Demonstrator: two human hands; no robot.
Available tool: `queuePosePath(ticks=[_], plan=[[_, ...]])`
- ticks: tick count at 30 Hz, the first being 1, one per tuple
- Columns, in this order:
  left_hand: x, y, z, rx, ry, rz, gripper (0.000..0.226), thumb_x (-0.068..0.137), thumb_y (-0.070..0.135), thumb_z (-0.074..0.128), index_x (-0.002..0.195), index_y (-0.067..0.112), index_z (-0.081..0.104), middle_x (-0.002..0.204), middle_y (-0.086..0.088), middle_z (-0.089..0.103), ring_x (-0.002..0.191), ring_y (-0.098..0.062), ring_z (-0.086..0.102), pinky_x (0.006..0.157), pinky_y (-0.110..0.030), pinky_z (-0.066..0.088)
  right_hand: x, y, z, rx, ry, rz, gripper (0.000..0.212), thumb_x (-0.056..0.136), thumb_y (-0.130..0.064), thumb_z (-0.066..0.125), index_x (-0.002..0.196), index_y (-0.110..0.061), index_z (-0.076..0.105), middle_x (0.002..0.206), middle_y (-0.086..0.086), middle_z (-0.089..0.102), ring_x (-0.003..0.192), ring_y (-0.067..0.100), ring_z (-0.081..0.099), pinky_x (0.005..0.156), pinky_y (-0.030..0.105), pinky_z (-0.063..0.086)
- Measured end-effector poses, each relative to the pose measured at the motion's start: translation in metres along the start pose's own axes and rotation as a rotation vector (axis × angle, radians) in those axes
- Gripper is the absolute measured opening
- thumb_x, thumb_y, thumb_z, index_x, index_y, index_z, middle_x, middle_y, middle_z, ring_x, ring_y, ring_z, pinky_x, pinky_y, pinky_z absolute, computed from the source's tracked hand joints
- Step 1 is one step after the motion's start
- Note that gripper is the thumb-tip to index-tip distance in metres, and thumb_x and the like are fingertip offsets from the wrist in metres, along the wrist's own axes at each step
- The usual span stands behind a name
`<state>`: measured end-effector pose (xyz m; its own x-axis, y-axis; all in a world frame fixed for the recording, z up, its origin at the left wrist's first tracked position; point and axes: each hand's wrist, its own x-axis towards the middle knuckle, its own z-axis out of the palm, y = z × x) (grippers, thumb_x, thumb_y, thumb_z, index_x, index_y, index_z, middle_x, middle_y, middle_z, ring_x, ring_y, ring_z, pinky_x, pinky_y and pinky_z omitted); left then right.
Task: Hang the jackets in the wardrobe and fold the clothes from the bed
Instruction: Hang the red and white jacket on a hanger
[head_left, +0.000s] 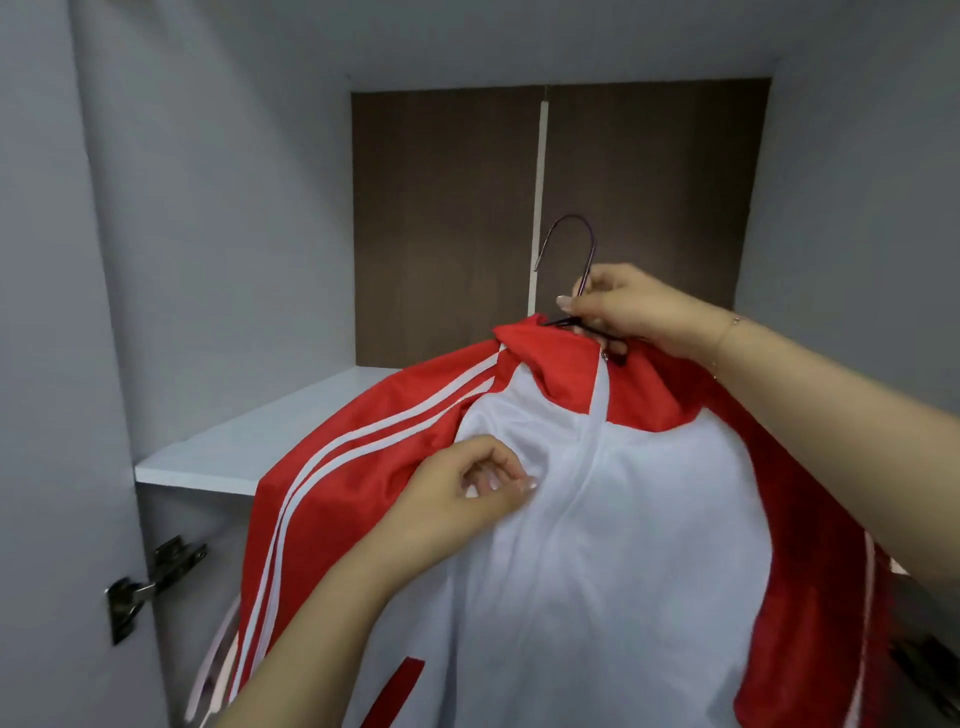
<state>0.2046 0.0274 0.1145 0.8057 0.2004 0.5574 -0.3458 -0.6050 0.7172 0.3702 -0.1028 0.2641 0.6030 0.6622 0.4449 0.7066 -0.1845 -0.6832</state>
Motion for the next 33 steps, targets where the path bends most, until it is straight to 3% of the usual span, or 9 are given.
queuePosePath(ticks=[5, 10, 12, 16, 19, 23, 27, 29, 33], plan=[[-0.037, 0.011, -0.024, 0.234, 0.639, 0.261, 0.017, 0.087, 0.018, 0.07, 0.093, 0.03, 0.059, 0.097, 0.02, 0.055, 0.097, -0.005, 0.053, 0.083, -0.008, 0.04, -0.062, -0.039, 0.016, -0.027, 0.048, -0.057, 0.018, 0.099, -0.019, 0.056, 0.087, -0.012, 0.046, 0.05, -0.003, 0.056, 0.037, 0.01, 0.048, 0.035, 0.023, 0.042], [-0.08, -0.035, -0.049, 0.384, 0.733, -0.106, 0.05, 0.081, 0.035, 0.076, 0.122, 0.018, 0.053, 0.127, -0.006, 0.047, 0.12, -0.022, 0.039, 0.103, -0.037, 0.03, -0.116, -0.039, 0.049, 0.119, 0.163, -0.043, 0.018, 0.102, -0.018, 0.051, 0.085, -0.02, 0.045, 0.057, 0.004, 0.047, 0.037, 0.008, 0.032, 0.037, 0.017, 0.024], [-0.103, -0.056, -0.051, 0.387, 0.711, -0.146, 0.058, 0.078, 0.04, 0.077, 0.124, 0.014, 0.052, 0.128, -0.009, 0.045, 0.121, -0.027, 0.039, 0.101, -0.046, 0.034, -0.134, -0.037, 0.059, 0.141, 0.216, -0.005, 0.017, 0.102, -0.017, 0.048, 0.086, -0.022, 0.046, 0.052, -0.002, 0.044, 0.037, 0.004, 0.029, 0.038, 0.015, 0.021], [-0.138, -0.081, -0.05, 0.141, 0.577, -0.053, 0.021, 0.092, 0.042, 0.06, 0.102, 0.024, 0.058, 0.092, 0.018, 0.061, 0.087, -0.003, 0.06, 0.074, -0.008, 0.04, -0.169, -0.031, 0.076, 0.111, 0.297, 0.037, 0.016, 0.103, -0.016, 0.047, 0.09, -0.019, 0.056, 0.045, -0.011, 0.043, 0.036, 0.001, 0.033, 0.036, 0.014, 0.025], [-0.154, -0.085, -0.05, 0.183, 0.595, 0.059, 0.029, 0.099, 0.033, 0.048, 0.085, 0.013, 0.062, 0.066, 0.018, 0.055, 0.059, -0.003, 0.053, 0.06, -0.005, 0.035, -0.194, -0.026, 0.084, 0.003, 0.331, 0.043, 0.026, 0.103, -0.02, 0.047, 0.08, -0.018, 0.059, 0.048, -0.013, 0.048, 0.041, -0.002, 0.037, 0.043, 0.01, 0.03], [-0.154, -0.092, -0.065, 0.21, 0.507, 0.04, 0.042, 0.102, 0.044, 0.04, 0.122, 0.018, 0.066, 0.103, 0.009, 0.066, 0.092, -0.008, 0.059, 0.078, -0.014, 0.038, -0.23, 0.001, 0.088, -0.102, 0.277, 0.123, 0.026, 0.103, -0.021, 0.048, 0.079, -0.016, 0.058, 0.065, 0.0, 0.055, 0.061, 0.009, 0.046, 0.063, 0.024, 0.039], [-0.136, -0.113, -0.083, 0.178, 0.3, -0.18, 0.049, 0.092, 0.065, 0.037, 0.091, 0.028, 0.068, 0.091, 0.003, 0.073, 0.094, -0.025, 0.066, 0.085, -0.042, 0.052, -0.264, 0.027, 0.094, -0.051, 0.186, 0.16, 0.025, 0.103, -0.02, 0.047, 0.082, -0.011, 0.057, 0.069, 0.008, 0.046, 0.063, 0.015, 0.038, 0.06, 0.026, 0.033], [-0.126, -0.123, -0.082, 0.075, 0.164, -0.385, 0.042, 0.095, 0.058, 0.045, 0.08, 0.03, 0.073, 0.084, 0.004, 0.074, 0.095, -0.025, 0.067, 0.085, -0.039, 0.05, -0.273, 0.03, 0.094, 0.035, 0.193, 0.158, 0.026, 0.103, -0.02, 0.046, 0.08, -0.013, 0.056, 0.063, 0.002, 0.047, 0.056, 0.009, 0.038, 0.054, 0.017, 0.032], [-0.122, -0.142, -0.075, 0.313, 0.021, -0.602, 0.045, 0.105, 0.034, 0.036, 0.118, 0.003, 0.067, 0.125, -0.025, 0.062, 0.119, -0.038, 0.054, 0.098, -0.039, 0.039, -0.282, 0.038, 0.099, 0.144, 0.241, 0.208, 0.028, 0.103, -0.02, 0.045, 0.079, -0.01, 0.056, 0.054, -0.006, 0.046, 0.046, 0.001, 0.036, 0.045, 0.01, 0.03]])
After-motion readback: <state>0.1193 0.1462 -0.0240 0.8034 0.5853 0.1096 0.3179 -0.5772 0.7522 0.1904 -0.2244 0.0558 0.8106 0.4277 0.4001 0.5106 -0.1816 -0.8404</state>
